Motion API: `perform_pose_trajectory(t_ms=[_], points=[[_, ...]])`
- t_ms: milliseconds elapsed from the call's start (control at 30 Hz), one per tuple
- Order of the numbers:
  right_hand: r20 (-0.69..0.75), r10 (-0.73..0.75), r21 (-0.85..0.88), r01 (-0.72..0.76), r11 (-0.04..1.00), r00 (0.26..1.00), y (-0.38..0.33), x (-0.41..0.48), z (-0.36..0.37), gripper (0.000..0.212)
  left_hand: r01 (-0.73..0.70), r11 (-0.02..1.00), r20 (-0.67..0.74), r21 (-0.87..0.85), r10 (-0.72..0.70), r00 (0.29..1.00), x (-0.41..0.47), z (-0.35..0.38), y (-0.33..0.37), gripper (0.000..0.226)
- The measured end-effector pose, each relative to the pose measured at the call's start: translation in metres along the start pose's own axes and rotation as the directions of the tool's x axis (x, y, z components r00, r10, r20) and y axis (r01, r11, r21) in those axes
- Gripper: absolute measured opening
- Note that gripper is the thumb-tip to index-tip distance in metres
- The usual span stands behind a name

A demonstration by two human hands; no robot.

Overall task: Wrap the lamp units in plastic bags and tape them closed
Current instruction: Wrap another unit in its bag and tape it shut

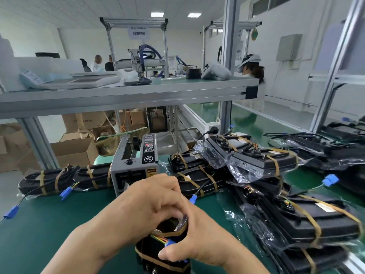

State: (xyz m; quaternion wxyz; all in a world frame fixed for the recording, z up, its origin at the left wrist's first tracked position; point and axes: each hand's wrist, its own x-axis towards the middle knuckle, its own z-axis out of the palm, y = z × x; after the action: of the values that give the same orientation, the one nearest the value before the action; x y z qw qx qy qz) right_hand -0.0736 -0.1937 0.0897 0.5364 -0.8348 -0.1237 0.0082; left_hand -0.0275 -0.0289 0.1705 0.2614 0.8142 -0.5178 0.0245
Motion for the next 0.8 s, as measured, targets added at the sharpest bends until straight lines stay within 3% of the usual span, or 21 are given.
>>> perform_pose_trajectory(t_ms=[100, 167, 233, 400, 500, 633, 700, 800], points=[[0.018, -0.012, 0.004, 0.012, 1.0, 1.0, 0.0, 0.003, 0.0, 0.067, 0.08, 0.995, -0.091, -0.053, -0.085, 0.992, 0.003, 0.009, 0.002, 0.018], [0.066, -0.014, 0.052, 0.011, 0.999, 0.998, -0.001, 0.004, 0.001, 0.08, 0.186, 0.957, -0.227, -0.222, -0.236, 0.945, 0.005, 0.015, 0.0, 0.025], [0.093, -0.01, 0.086, 0.002, 0.996, 0.996, -0.001, 0.006, 0.002, 0.089, 0.23, 0.915, -0.258, -0.333, -0.322, 0.911, 0.005, 0.017, -0.002, 0.026], [0.079, 0.002, 0.11, -0.011, 0.994, 0.997, 0.002, 0.003, -0.001, 0.08, 0.216, 0.927, -0.128, -0.307, -0.265, 0.956, 0.003, 0.004, -0.009, 0.015], [0.019, 0.003, 0.156, -0.006, 0.988, 1.0, 0.008, 0.001, 0.001, 0.076, 0.233, 0.924, -0.102, -0.304, -0.275, 0.956, -0.001, -0.005, -0.017, 0.021], [-0.042, -0.009, 0.131, 0.015, 0.991, 0.999, 0.011, -0.003, -0.009, 0.08, 0.312, 0.88, -0.162, -0.359, -0.388, 0.907, -0.009, -0.011, -0.035, 0.018], [-0.034, -0.02, 0.126, 0.024, 0.992, 0.999, 0.008, -0.002, -0.011, 0.081, 0.273, 0.859, -0.213, -0.433, -0.392, 0.895, -0.007, -0.008, -0.036, 0.005], [-0.006, -0.038, 0.118, 0.039, 0.992, 0.999, 0.006, 0.001, -0.01, 0.08, 0.213, 0.858, -0.3, -0.468, -0.381, 0.875, -0.003, -0.001, -0.039, 0.015]])
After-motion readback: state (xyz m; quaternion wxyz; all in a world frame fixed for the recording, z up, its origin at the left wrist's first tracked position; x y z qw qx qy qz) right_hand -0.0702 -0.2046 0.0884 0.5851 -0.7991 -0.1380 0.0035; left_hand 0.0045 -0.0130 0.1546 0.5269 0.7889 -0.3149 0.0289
